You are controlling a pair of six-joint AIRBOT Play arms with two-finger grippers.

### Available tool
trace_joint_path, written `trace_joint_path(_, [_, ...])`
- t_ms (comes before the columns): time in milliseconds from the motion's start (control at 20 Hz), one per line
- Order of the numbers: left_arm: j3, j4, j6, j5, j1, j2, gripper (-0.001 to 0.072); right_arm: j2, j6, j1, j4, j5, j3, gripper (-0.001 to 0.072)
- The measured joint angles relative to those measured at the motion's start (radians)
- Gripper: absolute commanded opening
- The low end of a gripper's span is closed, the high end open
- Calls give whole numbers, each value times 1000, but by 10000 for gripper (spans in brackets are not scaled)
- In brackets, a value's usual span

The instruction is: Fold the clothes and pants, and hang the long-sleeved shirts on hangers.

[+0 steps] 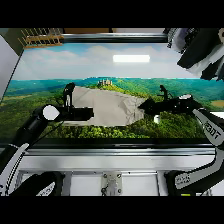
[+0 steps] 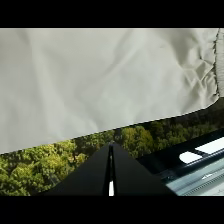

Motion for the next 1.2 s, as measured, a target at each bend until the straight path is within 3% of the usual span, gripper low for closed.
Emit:
trace_joint_path(300, [0,0,0,0,0,0,6,6,-125,33,98,-1,0,11])
trace_joint_path(500, [0,0,0,0,0,0,6,109,-117,-43,90,-84,0,10])
trace_joint_path(650, [0,0,0,0,0,0,6,261,-29,-195,9,-173,0,10])
trace_joint_path(850, [0,0,0,0,0,0,6,478,153,-490,-214,-248,0,10])
trace_joint_path(1200, [0,0,1,3,0,0,6,679,491,-865,-674,-152,-108,10])
